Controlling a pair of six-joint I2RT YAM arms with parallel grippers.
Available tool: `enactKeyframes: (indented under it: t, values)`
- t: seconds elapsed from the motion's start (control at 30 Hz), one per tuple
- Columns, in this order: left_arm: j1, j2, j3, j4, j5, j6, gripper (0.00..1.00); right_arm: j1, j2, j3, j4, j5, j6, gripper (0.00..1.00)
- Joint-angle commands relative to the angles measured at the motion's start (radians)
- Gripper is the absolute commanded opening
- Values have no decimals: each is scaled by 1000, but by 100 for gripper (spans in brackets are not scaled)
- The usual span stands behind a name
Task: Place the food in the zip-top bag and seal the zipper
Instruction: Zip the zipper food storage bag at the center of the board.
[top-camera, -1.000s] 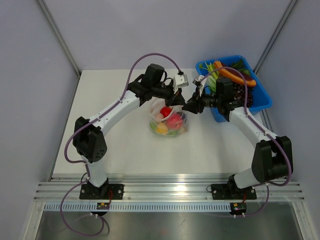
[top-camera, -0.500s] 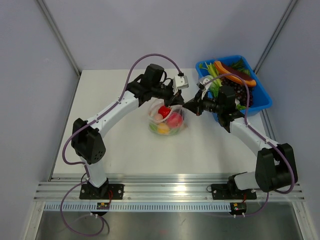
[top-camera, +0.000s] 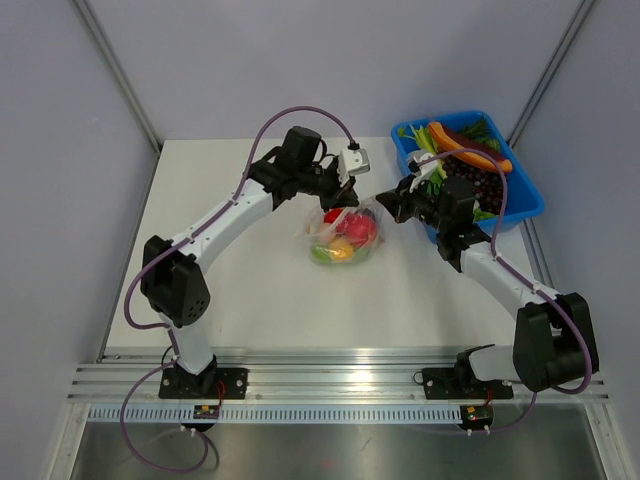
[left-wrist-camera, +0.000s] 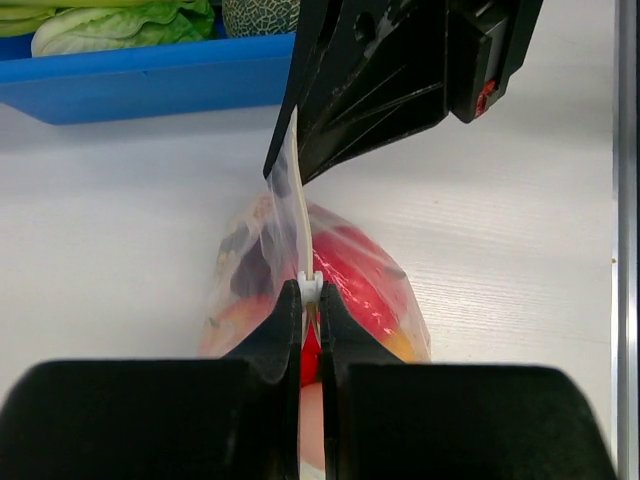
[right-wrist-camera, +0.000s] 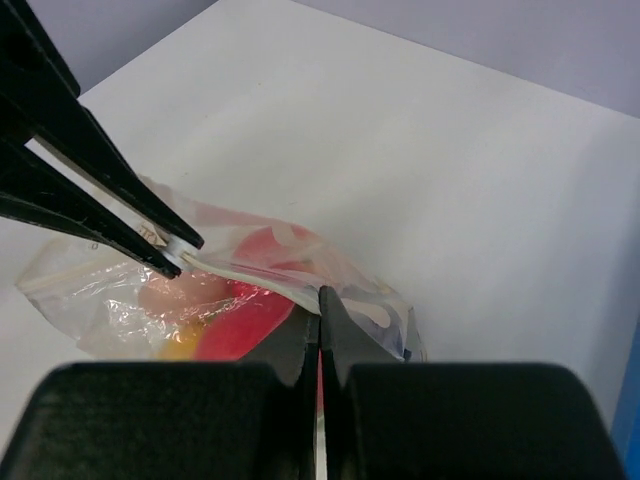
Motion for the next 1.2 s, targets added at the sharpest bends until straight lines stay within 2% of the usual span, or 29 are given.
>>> enactKeyframes:
  t: [0.0,0.23,0.53,0.63,0.87,1.17]
  values:
    - [18,-52,-20,-51,-13,-5,0,-13,-31,5,58,176,9,0]
    - [44,-107,-104,-64,-73,-28,0,-19,-14,31,-12,256,-8,0]
    - [101,-265,-318,-8,-126,-90,0,-49,-14,32,-14,260,15,0]
    - [106,-294,-355,4,-159,-104,0,-52,-8,52,-43,271,18,0]
    - [120,-311,-387,-87,-243,-115,0,-62,-12,60,-92,276,19,0]
    - [173,-434,-557,-15,-274,-181,0,-84,-18,41,-86,269,24,0]
